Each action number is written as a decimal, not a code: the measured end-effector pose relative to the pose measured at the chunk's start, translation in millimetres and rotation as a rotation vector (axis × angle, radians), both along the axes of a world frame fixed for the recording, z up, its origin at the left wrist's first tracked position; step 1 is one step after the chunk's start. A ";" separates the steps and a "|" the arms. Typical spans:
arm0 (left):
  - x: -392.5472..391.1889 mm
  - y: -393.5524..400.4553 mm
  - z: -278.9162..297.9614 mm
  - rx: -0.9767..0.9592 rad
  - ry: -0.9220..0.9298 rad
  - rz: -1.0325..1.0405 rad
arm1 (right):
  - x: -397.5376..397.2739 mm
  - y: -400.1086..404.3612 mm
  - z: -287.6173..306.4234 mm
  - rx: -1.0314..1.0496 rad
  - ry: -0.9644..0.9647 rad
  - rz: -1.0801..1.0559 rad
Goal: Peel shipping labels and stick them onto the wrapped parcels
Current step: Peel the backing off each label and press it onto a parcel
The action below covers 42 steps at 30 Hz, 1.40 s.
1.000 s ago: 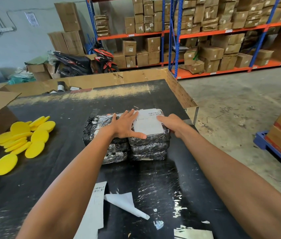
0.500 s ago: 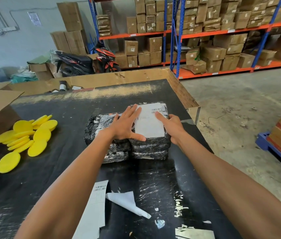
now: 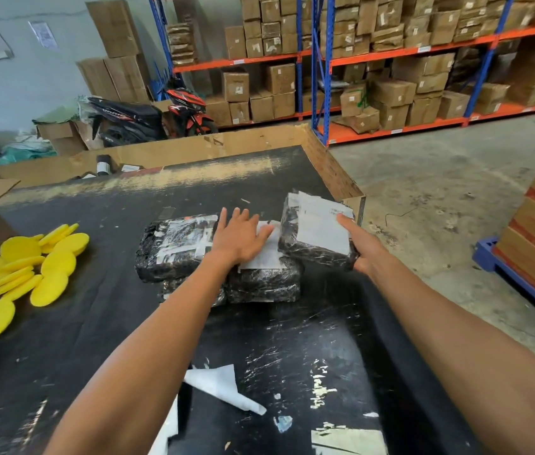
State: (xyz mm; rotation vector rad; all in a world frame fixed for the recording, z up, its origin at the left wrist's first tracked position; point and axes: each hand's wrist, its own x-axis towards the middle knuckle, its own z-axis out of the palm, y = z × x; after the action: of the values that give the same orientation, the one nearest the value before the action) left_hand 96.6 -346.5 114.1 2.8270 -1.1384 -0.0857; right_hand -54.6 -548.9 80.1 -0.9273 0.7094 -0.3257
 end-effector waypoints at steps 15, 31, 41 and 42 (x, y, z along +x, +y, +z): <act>-24.4 -34.1 -53.0 -0.049 0.006 0.084 | -15.8 -61.2 -51.3 -0.299 0.224 0.040; -44.4 -35.3 -47.1 -0.256 -0.226 0.177 | -29.2 -39.2 -64.6 -1.297 0.620 0.237; -89.0 84.2 -69.1 -0.503 -0.090 -0.113 | -63.2 112.8 -67.9 -1.203 0.289 0.321; -93.2 102.5 -71.2 -0.506 -0.085 -0.149 | -62.6 130.2 -69.0 -1.141 0.235 0.359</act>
State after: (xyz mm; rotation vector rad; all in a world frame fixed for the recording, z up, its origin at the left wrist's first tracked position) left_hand 3.4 -244.0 42.9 2.3185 -1.1848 0.2761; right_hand -117.2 -418.6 11.1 -2.1737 0.5210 -0.2933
